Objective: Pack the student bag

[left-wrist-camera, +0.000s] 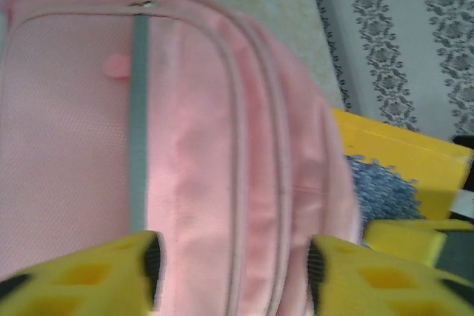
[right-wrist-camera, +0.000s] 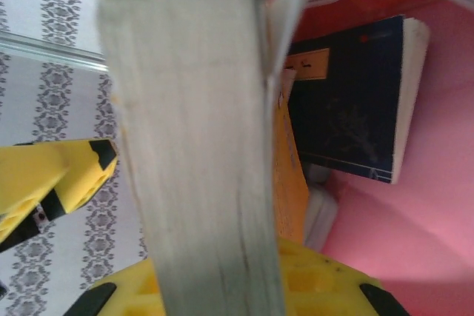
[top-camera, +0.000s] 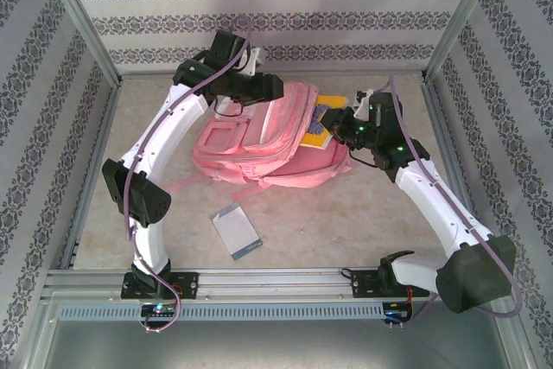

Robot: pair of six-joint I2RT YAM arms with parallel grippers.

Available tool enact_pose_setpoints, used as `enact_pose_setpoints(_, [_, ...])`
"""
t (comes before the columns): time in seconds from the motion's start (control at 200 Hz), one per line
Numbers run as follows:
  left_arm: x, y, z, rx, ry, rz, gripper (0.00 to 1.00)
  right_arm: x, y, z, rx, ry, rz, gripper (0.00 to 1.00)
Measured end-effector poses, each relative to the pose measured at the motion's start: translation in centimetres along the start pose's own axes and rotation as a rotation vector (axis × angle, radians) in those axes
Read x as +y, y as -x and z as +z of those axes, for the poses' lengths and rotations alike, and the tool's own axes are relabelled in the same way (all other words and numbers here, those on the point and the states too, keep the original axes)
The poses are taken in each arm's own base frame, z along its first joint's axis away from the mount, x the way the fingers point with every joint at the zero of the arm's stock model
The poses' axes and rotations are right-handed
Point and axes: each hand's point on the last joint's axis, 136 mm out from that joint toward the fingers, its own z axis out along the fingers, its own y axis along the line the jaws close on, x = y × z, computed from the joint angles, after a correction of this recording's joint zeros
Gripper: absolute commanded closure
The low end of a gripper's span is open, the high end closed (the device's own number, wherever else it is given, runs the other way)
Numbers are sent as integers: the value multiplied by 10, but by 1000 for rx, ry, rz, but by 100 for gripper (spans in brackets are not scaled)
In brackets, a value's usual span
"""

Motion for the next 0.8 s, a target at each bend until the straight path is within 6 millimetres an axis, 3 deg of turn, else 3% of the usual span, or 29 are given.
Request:
enact_pose_setpoints(0.165, [-44,-13,-9,17,-53,71,32,16,-6,5,5,58,38,100])
enact_pose_setpoints(0.26, [-55,-23,-6,44,-59,97,34,18,-10,8,13,76,61,100])
enact_pose_setpoints(0.56, [-28,-40,43,120,103,159,39,18,-15,11,28,100,98,100])
enact_pose_setpoints(0.69, [-23,-47,53,129,176,218,51,10,-19,13,33,86,114,100])
enact_pose_setpoints(0.799, [-20,-51,56,129,235,265,75,8,-20,15,37,89,131,100])
